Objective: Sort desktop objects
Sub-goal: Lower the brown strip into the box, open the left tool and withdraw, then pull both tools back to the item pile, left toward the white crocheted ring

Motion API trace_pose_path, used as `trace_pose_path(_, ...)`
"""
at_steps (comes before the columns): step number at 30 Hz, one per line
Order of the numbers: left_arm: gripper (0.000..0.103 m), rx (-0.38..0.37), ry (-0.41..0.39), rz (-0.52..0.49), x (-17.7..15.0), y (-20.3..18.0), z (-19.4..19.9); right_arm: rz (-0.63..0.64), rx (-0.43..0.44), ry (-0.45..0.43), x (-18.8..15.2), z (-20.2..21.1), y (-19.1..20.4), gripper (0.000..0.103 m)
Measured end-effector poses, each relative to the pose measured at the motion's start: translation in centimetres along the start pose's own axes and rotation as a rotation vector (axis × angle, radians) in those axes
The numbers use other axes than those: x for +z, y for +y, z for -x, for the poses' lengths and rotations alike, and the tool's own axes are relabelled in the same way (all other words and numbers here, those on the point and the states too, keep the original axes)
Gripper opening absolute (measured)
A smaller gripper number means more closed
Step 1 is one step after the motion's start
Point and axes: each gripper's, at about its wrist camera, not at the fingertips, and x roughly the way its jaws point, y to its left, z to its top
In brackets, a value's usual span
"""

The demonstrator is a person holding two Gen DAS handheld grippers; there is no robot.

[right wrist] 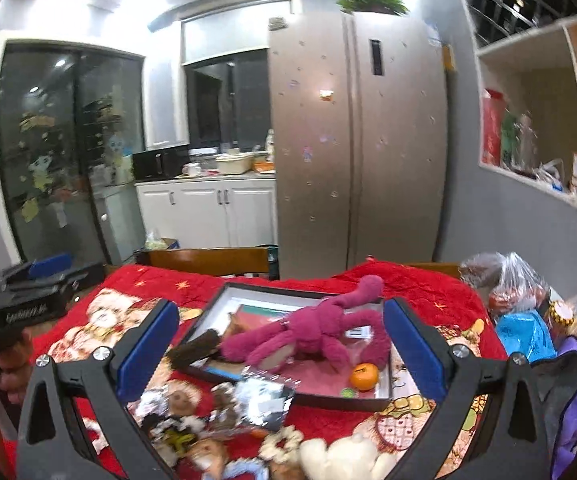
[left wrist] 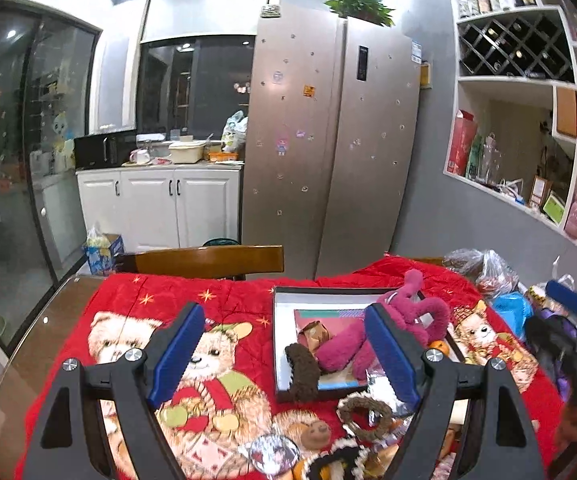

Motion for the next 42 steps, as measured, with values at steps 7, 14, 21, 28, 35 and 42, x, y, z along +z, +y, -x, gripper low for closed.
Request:
trace_pose_path(7, 0.084, 0.035, 0.059, -0.015, -1.4, 1.6, 3.5, 0.104, 0.040, -0.002, -1.9, 3.1, 4.8, 0.103)
trace_pose_path(14, 0.084, 0.068, 0.083, -0.044, -5.4, 2.9, 6.6, 0.114, 0.087, 0.017, -4.2, 5.0, 7.3, 0.103)
trace_pose_path(21, 0.084, 0.075, 0.188, -0.021, -11.0, 4.5, 7.7, 0.028, 0.117, 0.082, -8.4, 5.0, 7.2, 0.103)
trace_pose_path(28, 0.084, 0.092, 0.257, -0.044, -14.6, 4.6, 6.0, -0.019, 0.124, 0.183, -12.8, 2.2, 6.5, 0.103)
trace_pose_path(35, 0.084, 0.094, 0.320, -0.038, -17.1, 5.1, 3.4, -0.016, 0.131, 0.264, -16.5, 0.8, 6.4, 0.103)
trace_pose_path(42, 0.084, 0.084, 0.378, 0.011, -18.5, 6.4, 1.7, -0.040, 0.145, 0.326, -18.4, -0.6, 6.1, 0.103)
